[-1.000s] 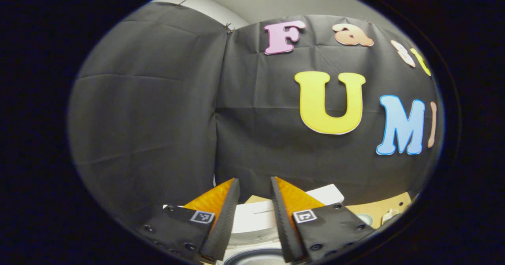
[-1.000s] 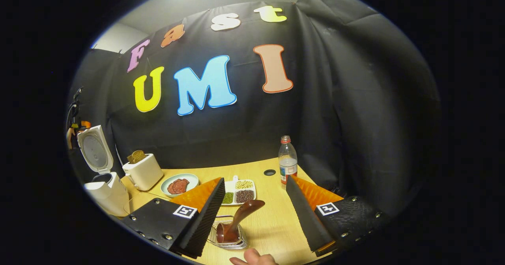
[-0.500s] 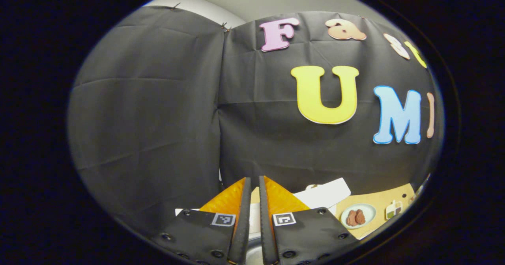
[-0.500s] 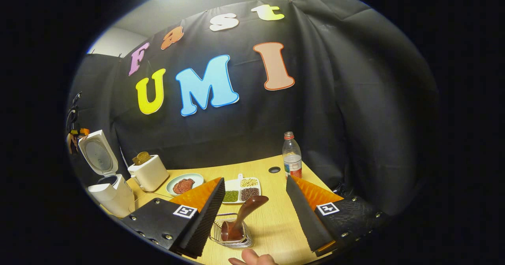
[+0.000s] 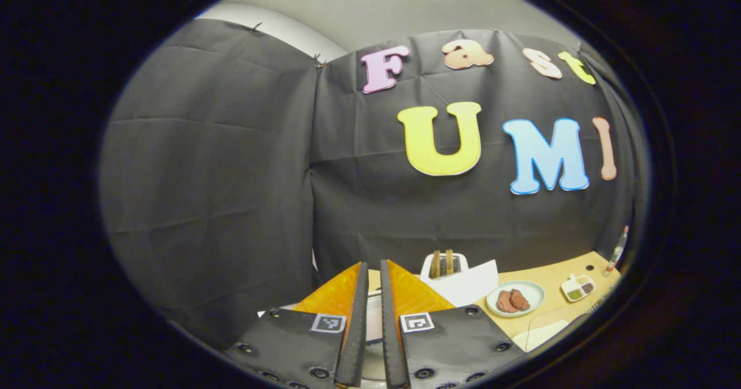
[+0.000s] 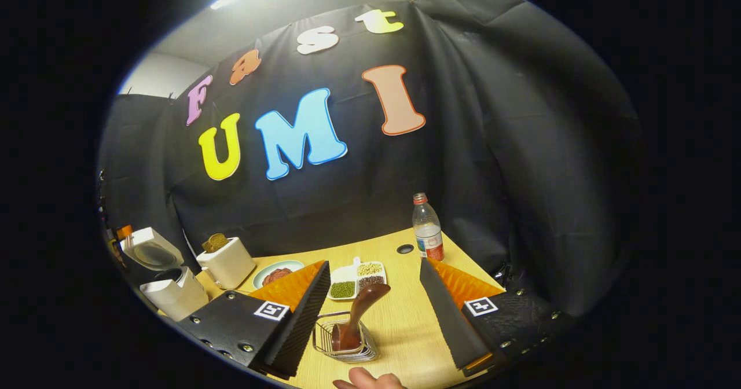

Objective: Close the left gripper, press the button to open the rice cooker; take a wooden spoon from the chopstick holder with the right hand, scoop a spoonful of rice and pour it into the rice cooker, then put the wooden spoon back into the chopstick holder.

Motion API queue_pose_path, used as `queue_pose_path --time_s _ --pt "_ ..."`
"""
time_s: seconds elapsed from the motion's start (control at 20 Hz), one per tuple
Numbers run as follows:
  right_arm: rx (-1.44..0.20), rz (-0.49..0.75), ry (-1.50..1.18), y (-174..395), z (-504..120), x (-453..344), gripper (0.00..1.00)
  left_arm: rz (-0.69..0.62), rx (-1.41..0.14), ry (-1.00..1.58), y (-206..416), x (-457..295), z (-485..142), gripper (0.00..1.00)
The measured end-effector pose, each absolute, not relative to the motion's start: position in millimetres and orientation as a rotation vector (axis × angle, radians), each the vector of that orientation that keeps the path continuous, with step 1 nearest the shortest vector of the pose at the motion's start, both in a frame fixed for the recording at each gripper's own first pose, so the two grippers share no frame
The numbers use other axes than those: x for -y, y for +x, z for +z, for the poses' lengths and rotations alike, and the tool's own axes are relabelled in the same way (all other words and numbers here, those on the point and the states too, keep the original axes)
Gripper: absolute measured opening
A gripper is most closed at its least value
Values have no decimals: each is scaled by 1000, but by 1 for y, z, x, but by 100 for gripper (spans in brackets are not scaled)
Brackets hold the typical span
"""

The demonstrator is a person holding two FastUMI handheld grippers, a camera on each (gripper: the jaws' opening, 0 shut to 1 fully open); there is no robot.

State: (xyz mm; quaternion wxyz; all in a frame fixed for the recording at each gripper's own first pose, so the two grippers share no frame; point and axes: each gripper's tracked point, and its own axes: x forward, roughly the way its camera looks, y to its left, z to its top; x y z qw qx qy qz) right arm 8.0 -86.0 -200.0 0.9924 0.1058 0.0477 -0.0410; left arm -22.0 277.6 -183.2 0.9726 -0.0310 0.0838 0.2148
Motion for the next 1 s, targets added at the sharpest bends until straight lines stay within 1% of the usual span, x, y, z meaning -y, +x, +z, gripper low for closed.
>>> queue_pose_path --time_s 0.1,0.2,0.45,0.5,0.55,0.6,0.65,0.7,0.75,0.8,0.85,0.9,0.95,1.0 --pt "-77 -87 185 5 -194 84 94 422 -171 -84 -35 -269 -197 20" --pt "-71 -76 188 1 -190 77 94 421 -171 -67 -39 -265 -203 24" --pt "-62 -73 189 -4 -186 76 94 400 -192 -108 -49 -256 -222 25" --pt "-63 -72 190 -5 -187 76 94 399 -190 -96 -50 -254 -223 14" --pt "-67 -70 192 -5 -187 75 95 401 -190 -81 -52 -252 -225 5" --pt "-72 -66 193 -5 -189 73 95 390 -191 -76 -54 -248 -229 14" --pt "-77 -62 192 -5 -190 72 95 390 -199 -77 -57 -246 -237 5" --pt "-81 -61 188 -5 -192 73 94 390 -209 -84 -59 -243 -244 22" --pt "-86 -62 183 -4 -194 73 94 388 -217 -94 -61 -240 -250 17" --pt "-91 -59 184 -4 -195 72 94 387 -218 -102 -63 -239 -256 18" --pt "-94 -54 188 -5 -195 70 94 383 -213 -107 -64 -237 -259 24" --pt "-95 -50 192 -5 -195 69 94 380 -206 -105 -64 -235 -263 18" --pt "-94 -51 192 -5 -195 69 94 380 -206 -98 -67 -233 -267 16" --pt "-92 -53 190 -5 -195 69 94 381 -209 -91 -67 -232 -270 21"
